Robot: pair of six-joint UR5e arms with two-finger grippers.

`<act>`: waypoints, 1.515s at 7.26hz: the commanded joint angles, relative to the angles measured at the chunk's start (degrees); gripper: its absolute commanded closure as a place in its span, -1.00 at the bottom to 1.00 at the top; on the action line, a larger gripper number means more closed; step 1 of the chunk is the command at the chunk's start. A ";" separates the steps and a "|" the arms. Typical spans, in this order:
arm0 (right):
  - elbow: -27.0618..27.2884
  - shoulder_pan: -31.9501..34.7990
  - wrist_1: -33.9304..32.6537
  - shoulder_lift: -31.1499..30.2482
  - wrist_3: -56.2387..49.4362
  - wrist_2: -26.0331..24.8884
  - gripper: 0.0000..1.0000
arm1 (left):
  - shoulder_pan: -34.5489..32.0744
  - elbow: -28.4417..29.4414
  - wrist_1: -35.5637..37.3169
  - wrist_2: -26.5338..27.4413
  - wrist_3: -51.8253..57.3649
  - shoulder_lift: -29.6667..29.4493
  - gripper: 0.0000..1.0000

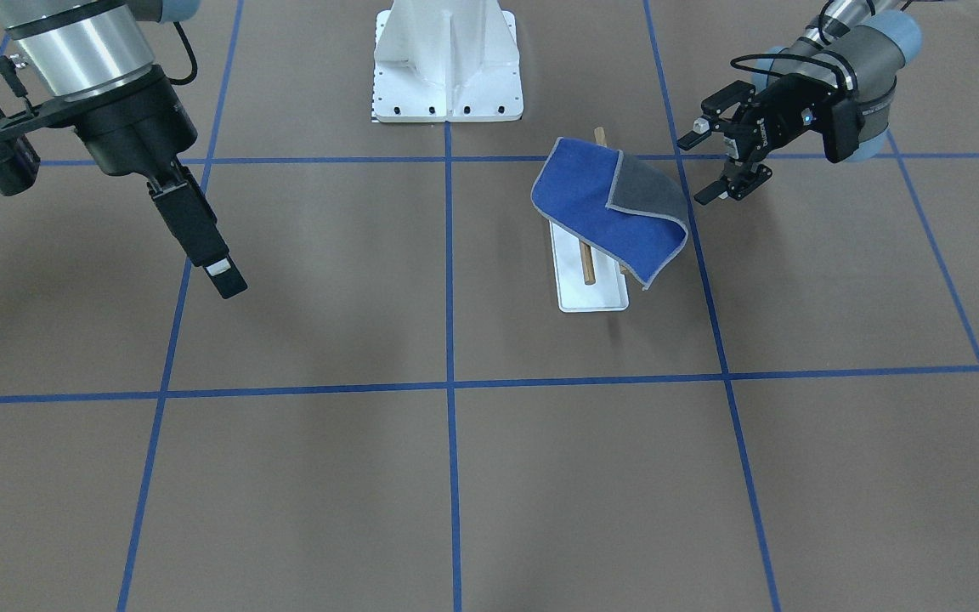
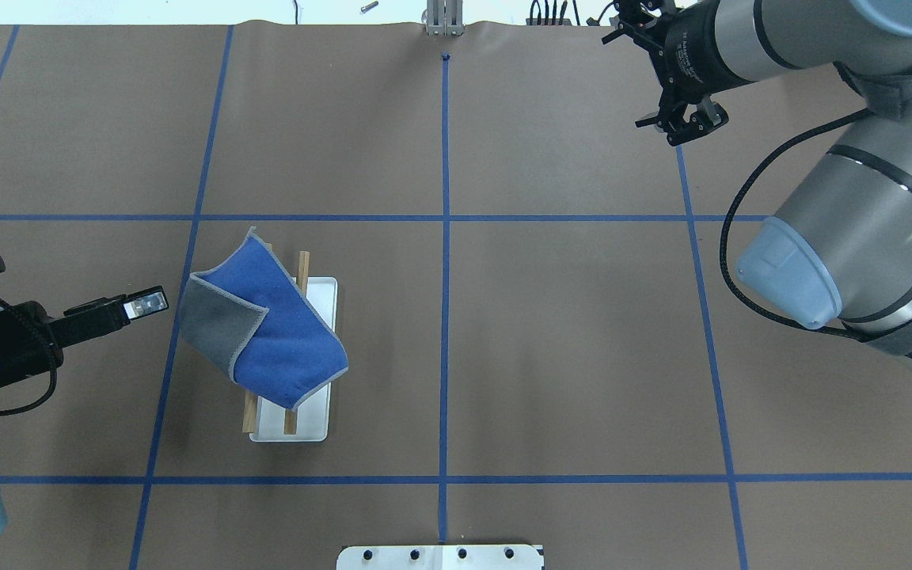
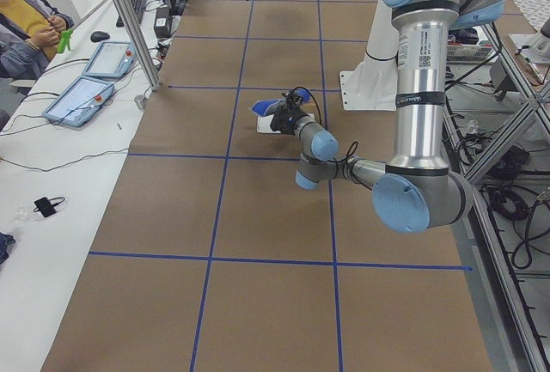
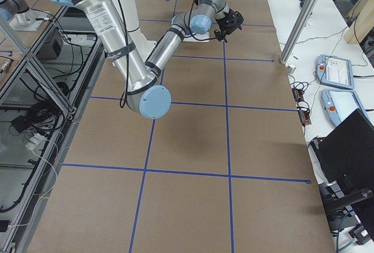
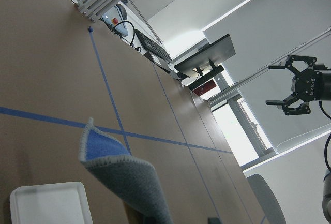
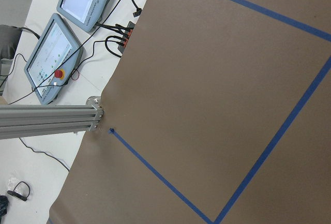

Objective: Hang towel on rack

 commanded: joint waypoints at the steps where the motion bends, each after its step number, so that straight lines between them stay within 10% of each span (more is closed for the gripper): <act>1: 0.13 0.12 -0.09 0.00 0.07 0.10 -1.00 | -1.81 -0.08 0.70 0.06 0.01 0.44 -0.97; 5: 0.14 0.99 -0.09 -0.43 -0.19 0.28 -1.00 | -7.33 -1.48 7.96 -0.47 -0.08 0.09 -0.97; 8: 0.05 5.29 -0.09 -3.76 -9.74 4.75 -1.00 | -29.51 -1.22 25.96 -21.22 2.36 -2.62 -0.97; 11: -0.13 7.05 -0.09 -9.56 -28.16 4.85 -1.00 | -40.20 -0.61 40.39 -23.58 26.80 -2.20 -0.97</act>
